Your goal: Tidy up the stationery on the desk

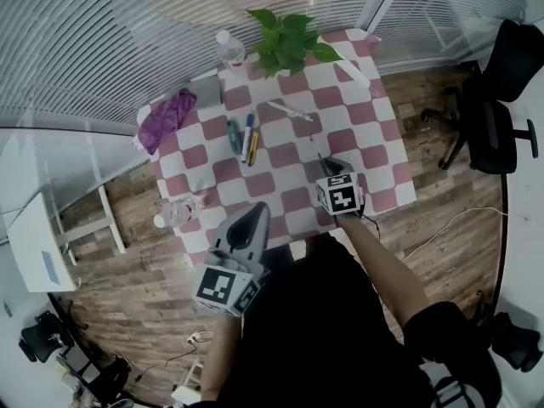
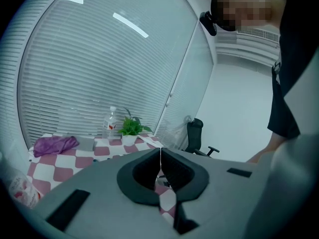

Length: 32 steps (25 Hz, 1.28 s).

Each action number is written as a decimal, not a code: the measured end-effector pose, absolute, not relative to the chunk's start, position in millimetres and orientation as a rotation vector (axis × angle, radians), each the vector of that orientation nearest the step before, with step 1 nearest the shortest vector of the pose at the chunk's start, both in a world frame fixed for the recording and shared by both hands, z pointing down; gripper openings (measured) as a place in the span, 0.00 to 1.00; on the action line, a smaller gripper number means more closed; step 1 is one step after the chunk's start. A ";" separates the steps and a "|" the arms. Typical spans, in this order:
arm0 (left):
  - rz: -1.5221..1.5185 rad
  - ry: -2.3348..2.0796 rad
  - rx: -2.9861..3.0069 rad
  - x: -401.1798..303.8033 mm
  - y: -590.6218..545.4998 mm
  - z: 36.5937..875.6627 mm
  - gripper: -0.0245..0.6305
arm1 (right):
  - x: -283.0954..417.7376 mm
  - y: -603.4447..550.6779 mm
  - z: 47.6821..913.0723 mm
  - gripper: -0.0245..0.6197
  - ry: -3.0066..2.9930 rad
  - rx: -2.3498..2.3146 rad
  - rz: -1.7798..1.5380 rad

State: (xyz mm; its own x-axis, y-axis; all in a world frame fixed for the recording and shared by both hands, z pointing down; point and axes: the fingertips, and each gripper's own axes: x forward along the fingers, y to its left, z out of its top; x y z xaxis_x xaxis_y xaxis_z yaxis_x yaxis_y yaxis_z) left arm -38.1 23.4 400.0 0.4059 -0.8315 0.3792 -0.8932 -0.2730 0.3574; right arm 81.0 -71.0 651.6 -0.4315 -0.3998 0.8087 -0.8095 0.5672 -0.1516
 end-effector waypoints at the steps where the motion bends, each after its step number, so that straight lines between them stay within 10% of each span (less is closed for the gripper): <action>1: 0.158 -1.458 2.156 -33.8 22.2 399.6 0.09 | 89.0 -72.6 653.6 0.13 -2.032 0.993 0.722; 32: 0.149 -1.469 2.154 4.2 23.1 400.8 0.09 | 128.2 -82.4 671.0 0.21 -1.914 1.141 0.809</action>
